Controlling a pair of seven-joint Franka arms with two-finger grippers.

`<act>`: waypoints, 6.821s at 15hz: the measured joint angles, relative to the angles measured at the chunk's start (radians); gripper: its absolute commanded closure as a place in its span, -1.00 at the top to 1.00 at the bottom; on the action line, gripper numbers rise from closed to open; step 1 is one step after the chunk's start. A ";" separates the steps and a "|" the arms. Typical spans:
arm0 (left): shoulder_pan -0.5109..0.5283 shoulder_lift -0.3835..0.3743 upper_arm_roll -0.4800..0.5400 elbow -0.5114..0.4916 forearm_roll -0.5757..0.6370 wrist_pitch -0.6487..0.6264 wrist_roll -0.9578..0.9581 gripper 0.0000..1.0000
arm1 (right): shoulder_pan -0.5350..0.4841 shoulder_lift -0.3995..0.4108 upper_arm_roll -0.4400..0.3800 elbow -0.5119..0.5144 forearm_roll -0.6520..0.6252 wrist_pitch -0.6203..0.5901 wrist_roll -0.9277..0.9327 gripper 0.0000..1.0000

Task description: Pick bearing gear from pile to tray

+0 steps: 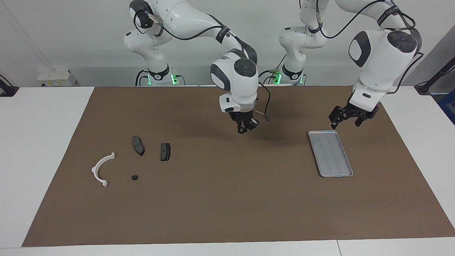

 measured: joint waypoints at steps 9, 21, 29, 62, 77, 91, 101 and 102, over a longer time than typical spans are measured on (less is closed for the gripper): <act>-0.045 0.008 -0.004 -0.009 0.000 0.016 -0.063 1.00 | 0.015 0.118 -0.012 -0.008 -0.041 0.158 0.046 0.99; -0.259 0.087 -0.009 -0.031 0.000 0.128 -0.407 1.00 | -0.247 -0.032 -0.021 0.139 -0.043 -0.196 -0.405 1.00; -0.496 0.354 -0.009 -0.027 0.002 0.304 -0.651 1.00 | -0.604 -0.051 -0.022 0.011 -0.047 -0.095 -1.103 1.00; -0.549 0.323 -0.020 -0.164 -0.034 0.439 -0.659 -1.00 | -0.707 0.060 -0.013 -0.078 -0.109 0.075 -1.097 -1.00; 0.029 0.090 0.029 0.041 -0.035 -0.020 0.165 -1.00 | -0.364 -0.147 0.007 0.121 -0.027 -0.392 -0.655 -1.00; 0.130 0.035 0.003 -0.442 -0.038 0.379 0.348 -1.00 | -0.042 0.085 0.005 -0.009 0.001 0.143 -0.040 -1.00; 0.093 0.035 -0.001 -0.528 -0.038 0.497 0.307 -1.00 | -0.044 0.121 -0.006 0.001 -0.013 0.171 -0.036 1.00; 0.089 0.035 -0.002 -0.531 -0.038 0.500 0.303 -0.73 | -0.045 0.120 -0.008 0.005 -0.017 0.159 -0.036 1.00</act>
